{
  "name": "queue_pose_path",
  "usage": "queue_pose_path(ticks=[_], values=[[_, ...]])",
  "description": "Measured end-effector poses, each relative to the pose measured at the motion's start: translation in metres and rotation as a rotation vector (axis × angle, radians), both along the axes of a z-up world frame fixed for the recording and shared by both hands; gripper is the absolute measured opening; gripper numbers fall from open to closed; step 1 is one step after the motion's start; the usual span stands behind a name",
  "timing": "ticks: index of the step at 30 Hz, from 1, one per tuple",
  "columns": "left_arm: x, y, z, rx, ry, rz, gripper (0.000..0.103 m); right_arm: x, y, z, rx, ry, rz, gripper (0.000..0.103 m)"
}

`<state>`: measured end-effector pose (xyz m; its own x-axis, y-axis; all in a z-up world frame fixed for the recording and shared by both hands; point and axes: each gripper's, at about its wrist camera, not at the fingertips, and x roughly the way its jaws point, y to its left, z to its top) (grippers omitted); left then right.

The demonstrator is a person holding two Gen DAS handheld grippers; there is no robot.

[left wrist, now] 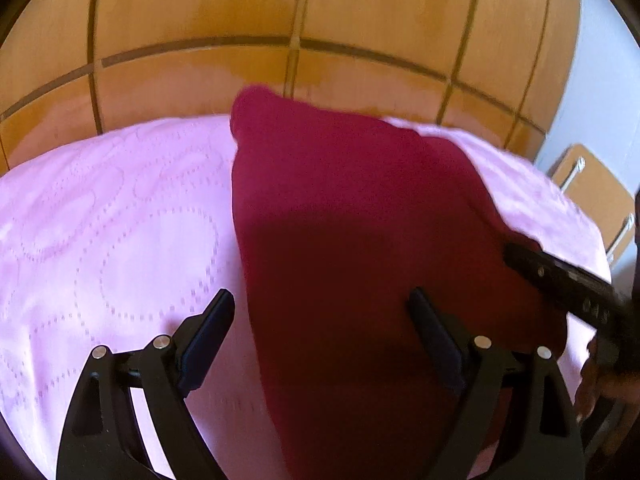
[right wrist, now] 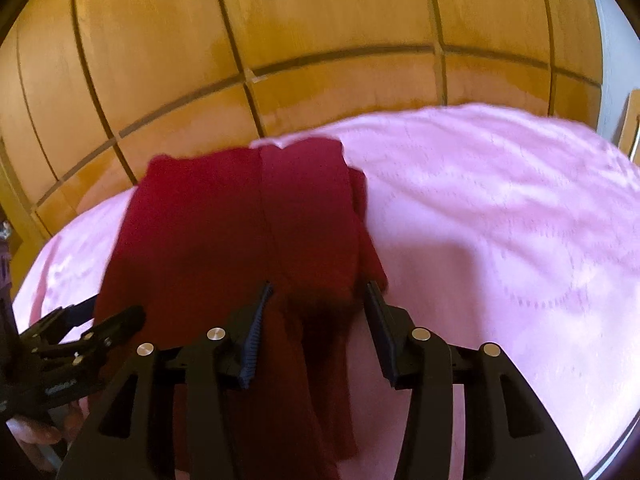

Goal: Fold small clothes
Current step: 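Open the right tool and lift both tools off the folded shirt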

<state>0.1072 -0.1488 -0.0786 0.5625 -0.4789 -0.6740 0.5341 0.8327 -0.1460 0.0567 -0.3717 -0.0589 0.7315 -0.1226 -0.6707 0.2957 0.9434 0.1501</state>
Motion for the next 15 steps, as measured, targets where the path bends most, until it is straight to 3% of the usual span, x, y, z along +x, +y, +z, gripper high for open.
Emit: queue_pose_path(ticks=[2, 5, 7, 12, 15], values=[[0.002, 0.001, -0.01, -0.006, 0.04, -0.007, 0.089, 0.003, -0.006, -0.014, 0.021, 0.03, -0.012, 0.053], [-0.001, 0.004, -0.013, -0.02, 0.061, -0.01, 0.089, -0.001, -0.018, -0.025, 0.106, 0.004, -0.046, 0.063], [-0.003, 0.007, -0.013, -0.029, 0.07, -0.026, 0.089, -0.007, -0.023, -0.027, 0.161, -0.014, -0.056, 0.063], [-0.013, 0.02, -0.014, -0.084, 0.112, -0.048, 0.091, -0.02, -0.017, -0.02, 0.159, -0.014, -0.055, 0.065], [-0.022, 0.026, -0.013, -0.114, 0.125, -0.084, 0.095, -0.032, -0.021, -0.017, 0.243, -0.02, -0.057, 0.065]])
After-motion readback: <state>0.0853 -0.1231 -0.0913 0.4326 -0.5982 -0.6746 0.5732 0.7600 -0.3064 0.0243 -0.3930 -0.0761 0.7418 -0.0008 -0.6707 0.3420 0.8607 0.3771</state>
